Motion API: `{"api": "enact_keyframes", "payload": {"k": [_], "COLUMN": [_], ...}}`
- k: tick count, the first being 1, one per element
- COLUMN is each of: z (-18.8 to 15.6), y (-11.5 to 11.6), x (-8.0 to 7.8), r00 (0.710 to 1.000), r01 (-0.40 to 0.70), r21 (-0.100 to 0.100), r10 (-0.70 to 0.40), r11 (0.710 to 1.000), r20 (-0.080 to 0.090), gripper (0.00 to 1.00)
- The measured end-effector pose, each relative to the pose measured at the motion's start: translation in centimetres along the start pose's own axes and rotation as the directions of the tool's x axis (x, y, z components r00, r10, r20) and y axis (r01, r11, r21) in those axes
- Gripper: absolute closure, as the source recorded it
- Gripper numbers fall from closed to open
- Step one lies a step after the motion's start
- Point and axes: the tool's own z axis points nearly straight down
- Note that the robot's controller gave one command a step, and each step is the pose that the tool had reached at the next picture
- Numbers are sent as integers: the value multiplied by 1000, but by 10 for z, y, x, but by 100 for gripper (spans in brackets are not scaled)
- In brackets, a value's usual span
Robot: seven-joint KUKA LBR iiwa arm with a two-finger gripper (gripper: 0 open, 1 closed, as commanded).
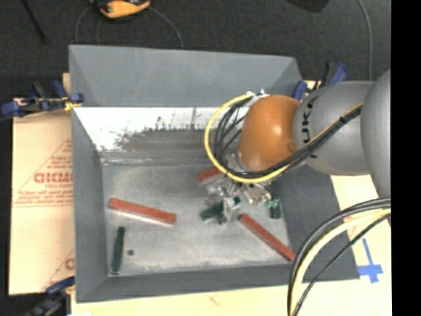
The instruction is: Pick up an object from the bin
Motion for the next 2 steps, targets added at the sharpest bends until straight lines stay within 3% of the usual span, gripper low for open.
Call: {"api": "enact_keyframes", "payload": {"k": [2], "z": [-2], "y": [0], "x": [0], "r00": [1000], "r01": [-1], "r21": [0], "r10": [1], "r11": [1000], "r20": [0], "gripper": [100]}}
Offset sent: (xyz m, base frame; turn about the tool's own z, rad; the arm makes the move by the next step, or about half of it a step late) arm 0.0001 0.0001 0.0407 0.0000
